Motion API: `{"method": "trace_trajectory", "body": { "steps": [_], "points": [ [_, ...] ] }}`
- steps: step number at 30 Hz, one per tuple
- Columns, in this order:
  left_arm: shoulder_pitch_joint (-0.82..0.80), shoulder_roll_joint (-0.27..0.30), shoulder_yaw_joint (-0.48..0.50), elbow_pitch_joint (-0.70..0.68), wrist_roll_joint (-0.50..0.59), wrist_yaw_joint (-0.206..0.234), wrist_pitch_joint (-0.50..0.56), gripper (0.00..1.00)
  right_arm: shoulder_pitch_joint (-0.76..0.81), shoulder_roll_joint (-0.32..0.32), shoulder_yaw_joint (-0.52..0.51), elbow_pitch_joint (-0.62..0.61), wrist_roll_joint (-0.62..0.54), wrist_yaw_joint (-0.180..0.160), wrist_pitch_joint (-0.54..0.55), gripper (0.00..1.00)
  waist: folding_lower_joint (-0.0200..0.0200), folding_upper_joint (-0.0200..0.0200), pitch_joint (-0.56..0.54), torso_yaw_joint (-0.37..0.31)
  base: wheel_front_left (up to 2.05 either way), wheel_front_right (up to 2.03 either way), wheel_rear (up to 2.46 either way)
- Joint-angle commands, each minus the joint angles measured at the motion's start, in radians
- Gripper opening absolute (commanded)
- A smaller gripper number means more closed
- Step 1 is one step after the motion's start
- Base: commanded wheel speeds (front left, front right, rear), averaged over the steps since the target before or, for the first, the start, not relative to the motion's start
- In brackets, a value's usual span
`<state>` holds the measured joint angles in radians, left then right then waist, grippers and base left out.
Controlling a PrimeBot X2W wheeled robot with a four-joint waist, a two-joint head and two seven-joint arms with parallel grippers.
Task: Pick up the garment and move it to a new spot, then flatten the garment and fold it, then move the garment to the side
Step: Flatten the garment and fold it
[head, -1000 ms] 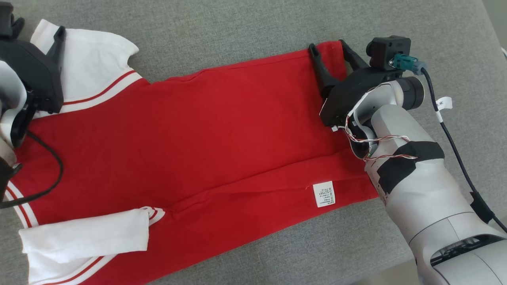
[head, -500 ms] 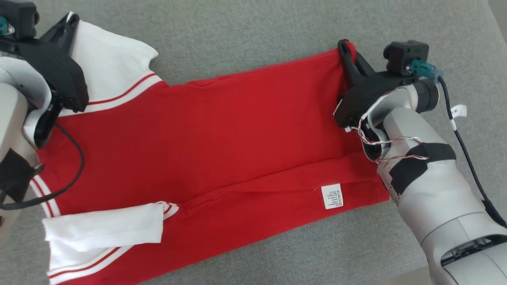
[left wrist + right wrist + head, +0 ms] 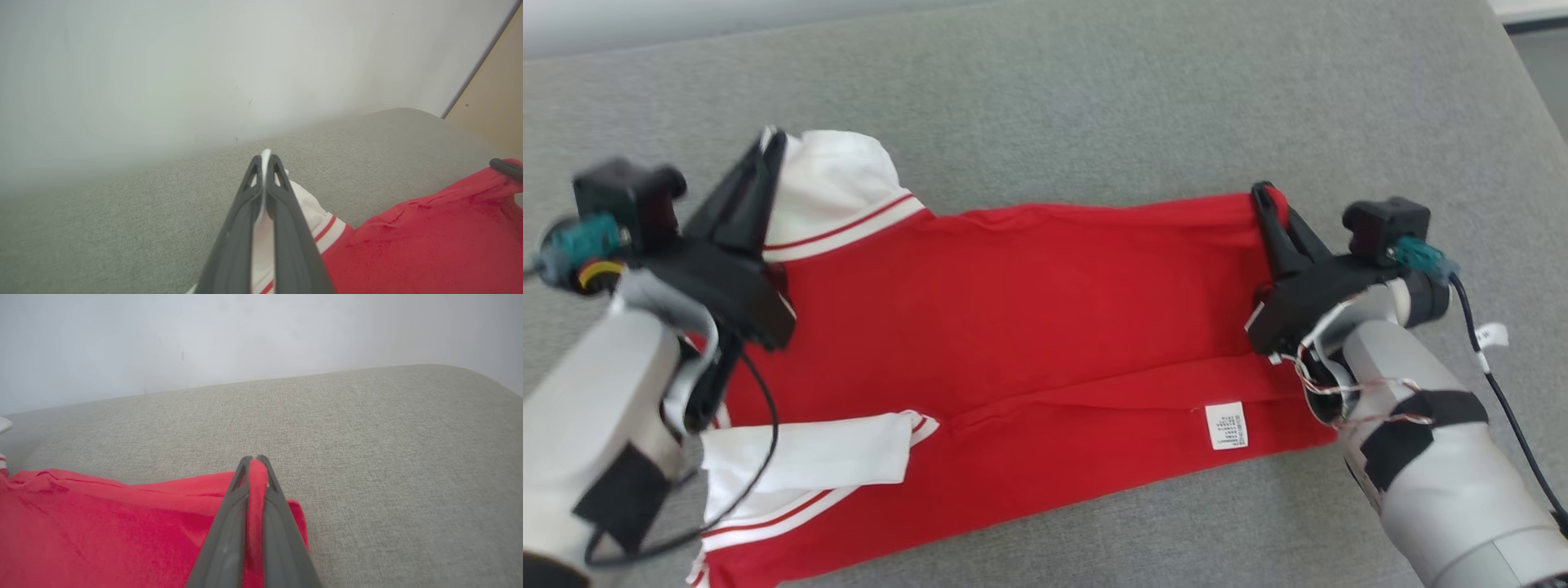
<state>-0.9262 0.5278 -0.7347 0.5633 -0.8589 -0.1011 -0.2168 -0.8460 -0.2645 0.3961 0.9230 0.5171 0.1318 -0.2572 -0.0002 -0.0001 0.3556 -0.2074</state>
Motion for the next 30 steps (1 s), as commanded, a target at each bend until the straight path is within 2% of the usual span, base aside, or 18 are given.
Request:
{"method": "trace_trajectory", "body": {
  "steps": [1, 3, 4, 8, 14, 20, 26, 30],
  "points": [
    [0.064, 0.013, 0.015, -0.059, -0.015, 0.025, -0.017, 0.0, 0.039, -0.016, -0.004, -0.027, 0.014, -0.002, -0.007, 0.0, 0.0002, 0.0001, -0.04, 0.039, 0.0, 0.0, 0.0],
    [0.125, 0.023, 0.032, -0.133, -0.022, 0.053, -0.031, 0.0, 0.071, -0.028, -0.013, -0.055, 0.02, -0.002, -0.008, 0.0, 0.0002, 0.0001, -0.051, 0.046, 0.0, 0.0, 0.0],
    [0.196, 0.03, 0.05, -0.208, -0.034, 0.082, -0.04, 0.0, 0.101, -0.041, -0.026, -0.085, 0.023, -0.002, -0.008, 0.0, 0.0002, 0.0001, -0.062, 0.053, 0.0, 0.0, 0.0],
    [0.337, 0.042, 0.09, -0.341, -0.036, 0.141, -0.047, 0.0, 0.172, -0.06, -0.062, -0.135, 0.035, -0.002, -0.007, 0.0, 0.0002, 0.0001, -0.083, 0.069, 0.0, 0.0, 0.0],
    [0.501, 0.013, 0.151, -0.474, -0.012, 0.192, -0.048, 0.0, 0.25, -0.076, -0.109, -0.181, 0.047, -0.002, -0.007, 0.0, 0.0002, 0.0001, -0.106, 0.089, 0.0, 0.0, 0.0],
    [0.652, -0.055, 0.215, -0.523, 0.045, 0.202, -0.048, 0.0, 0.35, -0.093, -0.156, -0.257, 0.068, -0.002, -0.007, 0.0, 0.0002, 0.0001, -0.125, 0.115, 0.0, 0.0, 0.0],
    [0.753, -0.122, 0.276, -0.493, 0.091, 0.165, -0.049, 0.0, 0.452, -0.096, -0.196, -0.35, 0.064, -0.002, -0.007, 0.0, 0.0002, 0.0001, -0.141, 0.129, 0.0, 0.0, 0.0],
    [0.796, -0.167, 0.314, -0.453, 0.111, 0.136, -0.049, 0.0, 0.502, -0.093, -0.212, -0.363, 0.063, -0.002, -0.006, 0.0, 0.0002, 0.0001, -0.156, 0.135, 0.0, 0.0, 0.0]
  ]
}}
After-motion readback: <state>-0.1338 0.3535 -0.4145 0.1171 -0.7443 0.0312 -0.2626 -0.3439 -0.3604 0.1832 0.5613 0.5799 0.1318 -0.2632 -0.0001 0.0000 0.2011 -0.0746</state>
